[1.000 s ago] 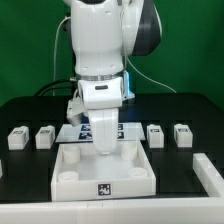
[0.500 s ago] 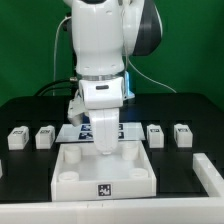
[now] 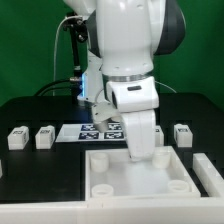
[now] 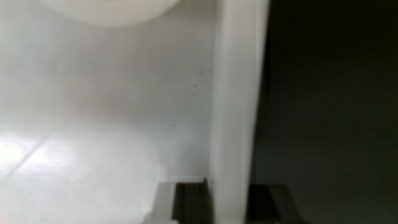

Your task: Assemble one leg

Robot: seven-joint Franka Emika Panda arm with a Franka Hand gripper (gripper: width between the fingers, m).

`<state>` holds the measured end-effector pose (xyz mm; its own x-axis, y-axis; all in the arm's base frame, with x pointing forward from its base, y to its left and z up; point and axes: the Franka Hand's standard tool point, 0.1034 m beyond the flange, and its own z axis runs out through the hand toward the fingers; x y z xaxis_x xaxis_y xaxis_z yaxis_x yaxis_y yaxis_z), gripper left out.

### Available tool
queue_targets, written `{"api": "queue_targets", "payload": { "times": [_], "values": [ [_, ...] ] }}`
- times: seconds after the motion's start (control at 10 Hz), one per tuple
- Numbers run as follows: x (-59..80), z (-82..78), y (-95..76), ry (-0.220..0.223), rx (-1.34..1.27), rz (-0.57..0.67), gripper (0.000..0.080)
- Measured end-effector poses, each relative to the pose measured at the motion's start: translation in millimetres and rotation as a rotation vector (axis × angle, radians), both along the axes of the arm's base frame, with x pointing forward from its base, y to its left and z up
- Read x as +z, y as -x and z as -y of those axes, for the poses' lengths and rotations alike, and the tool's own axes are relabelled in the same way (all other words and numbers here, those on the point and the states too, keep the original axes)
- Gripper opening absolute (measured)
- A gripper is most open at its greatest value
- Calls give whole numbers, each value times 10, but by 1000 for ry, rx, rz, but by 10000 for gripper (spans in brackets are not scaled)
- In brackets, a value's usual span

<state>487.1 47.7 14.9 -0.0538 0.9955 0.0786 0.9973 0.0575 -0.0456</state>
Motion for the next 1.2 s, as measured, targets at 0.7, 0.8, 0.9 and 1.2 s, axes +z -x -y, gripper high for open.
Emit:
{"api": "queue_targets", "payload": {
  "times": [0.7,0.8,0.9,1.2],
  "values": [
    [-54,-266,-37,-20,-75,-15,64],
    [-54,-265,-37,-21,-76,-13,64],
    [-54,-264,-37,-21,-76,-12,64],
    [-62,-259,-32,-21,-77,-13,240]
  ]
}}
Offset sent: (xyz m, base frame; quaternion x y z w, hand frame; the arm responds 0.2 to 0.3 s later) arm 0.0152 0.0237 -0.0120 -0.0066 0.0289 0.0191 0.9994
